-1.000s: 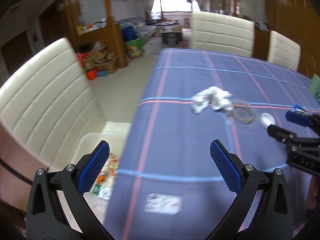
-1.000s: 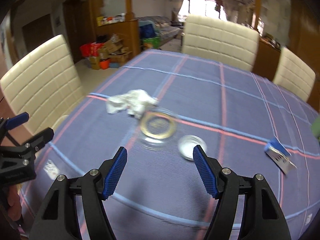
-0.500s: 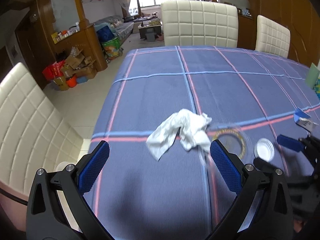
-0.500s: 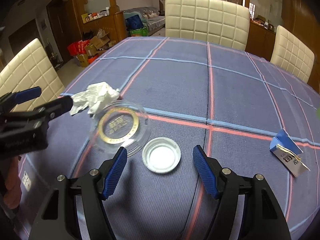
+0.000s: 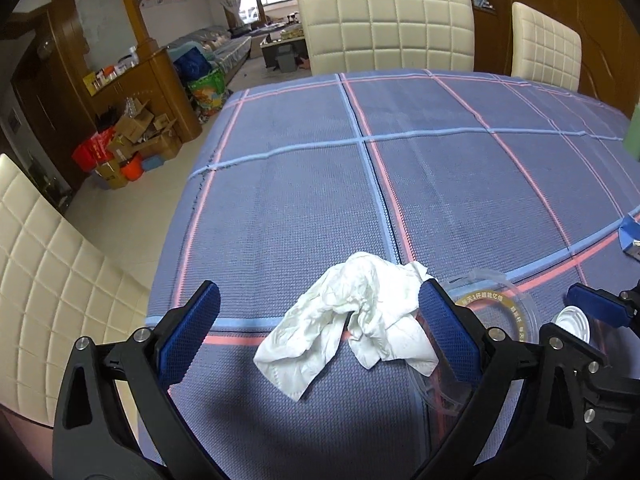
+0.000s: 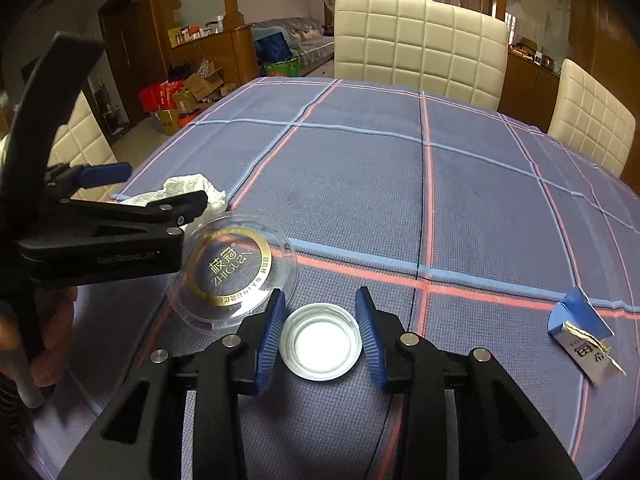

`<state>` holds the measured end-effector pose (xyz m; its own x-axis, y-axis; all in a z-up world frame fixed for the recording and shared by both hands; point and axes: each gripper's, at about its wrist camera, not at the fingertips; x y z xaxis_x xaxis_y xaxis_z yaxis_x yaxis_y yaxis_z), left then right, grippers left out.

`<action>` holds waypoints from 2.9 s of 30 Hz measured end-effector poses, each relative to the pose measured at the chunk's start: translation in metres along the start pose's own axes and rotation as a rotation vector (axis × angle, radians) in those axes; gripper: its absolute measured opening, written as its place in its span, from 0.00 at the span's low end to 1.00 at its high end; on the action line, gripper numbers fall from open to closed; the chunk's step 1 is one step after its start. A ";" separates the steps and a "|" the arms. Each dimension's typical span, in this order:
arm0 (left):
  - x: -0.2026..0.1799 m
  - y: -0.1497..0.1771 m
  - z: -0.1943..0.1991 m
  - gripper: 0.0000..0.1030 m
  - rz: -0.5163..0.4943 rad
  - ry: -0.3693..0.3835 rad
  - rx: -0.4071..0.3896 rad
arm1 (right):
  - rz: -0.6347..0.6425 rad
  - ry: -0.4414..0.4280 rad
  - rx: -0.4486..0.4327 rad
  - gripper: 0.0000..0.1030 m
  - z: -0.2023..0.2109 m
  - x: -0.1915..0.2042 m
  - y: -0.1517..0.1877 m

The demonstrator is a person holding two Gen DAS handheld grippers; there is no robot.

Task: Collect trash
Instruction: 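Grasp the white napkin with the left tool while the right tool grasps the white cap, then carry napkin and cap over the clear bin and open both tools to drop them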

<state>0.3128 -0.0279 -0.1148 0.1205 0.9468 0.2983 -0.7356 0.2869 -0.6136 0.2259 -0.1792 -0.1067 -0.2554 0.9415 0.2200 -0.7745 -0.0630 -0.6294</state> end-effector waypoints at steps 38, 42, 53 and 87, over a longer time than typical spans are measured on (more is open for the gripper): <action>0.020 0.056 0.069 0.29 0.007 0.033 -0.041 | 0.023 0.032 -0.072 0.63 0.040 -0.002 0.021; 0.016 0.056 0.066 0.29 -0.003 0.034 -0.038 | -0.001 0.022 -0.013 0.63 0.026 -0.006 0.029; 0.027 0.056 0.078 0.29 0.013 0.024 -0.062 | 0.061 0.002 -0.024 0.37 0.033 0.018 0.025; 0.252 0.178 0.095 0.76 0.309 -0.300 0.003 | 0.414 -0.307 0.043 0.38 -0.025 0.275 -0.022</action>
<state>0.1494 0.2477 -0.0794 -0.3049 0.9037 0.3007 -0.7090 -0.0046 -0.7052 0.1868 0.0891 -0.0513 -0.6987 0.6945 0.1718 -0.5941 -0.4293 -0.6802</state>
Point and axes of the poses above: each gripper's, at about its wrist camera, not at the fingertips, and z roughly against the way its jaws point, x to its left, y to its underside, and after that the axes turned 12 degrees about -y, right-handed
